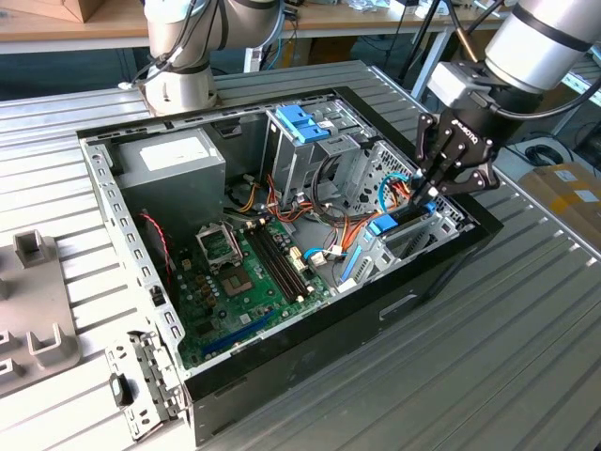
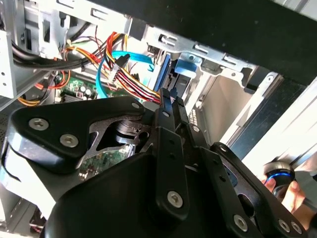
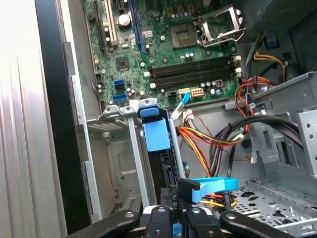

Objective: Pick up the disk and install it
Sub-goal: 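Insert the first disk wire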

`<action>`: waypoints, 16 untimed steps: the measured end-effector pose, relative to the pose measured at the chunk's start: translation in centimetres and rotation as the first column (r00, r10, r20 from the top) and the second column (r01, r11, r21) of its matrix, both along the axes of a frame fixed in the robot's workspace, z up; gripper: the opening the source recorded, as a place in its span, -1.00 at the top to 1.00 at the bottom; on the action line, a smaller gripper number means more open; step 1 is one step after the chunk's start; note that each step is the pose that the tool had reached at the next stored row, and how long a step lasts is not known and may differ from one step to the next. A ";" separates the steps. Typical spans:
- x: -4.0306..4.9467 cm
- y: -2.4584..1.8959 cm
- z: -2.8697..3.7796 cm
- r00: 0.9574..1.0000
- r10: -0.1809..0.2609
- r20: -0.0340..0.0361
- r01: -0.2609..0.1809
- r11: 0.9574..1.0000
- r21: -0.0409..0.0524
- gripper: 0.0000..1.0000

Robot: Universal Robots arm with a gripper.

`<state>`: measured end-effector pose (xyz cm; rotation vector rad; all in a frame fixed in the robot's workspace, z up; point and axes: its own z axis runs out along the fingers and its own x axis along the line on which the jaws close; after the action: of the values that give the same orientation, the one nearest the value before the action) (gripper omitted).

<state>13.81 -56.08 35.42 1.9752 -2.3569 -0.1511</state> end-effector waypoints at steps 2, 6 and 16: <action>-0.01 0.00 0.00 1.000 0.000 -0.007 0.000 1.000 0.000 0.65; 0.00 0.00 -0.01 1.000 0.000 -0.008 0.000 1.000 0.000 0.65; 0.00 0.00 -0.01 1.000 0.000 -0.019 0.000 1.000 0.000 0.65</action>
<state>13.81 -56.08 35.40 1.9649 -2.3454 -0.1690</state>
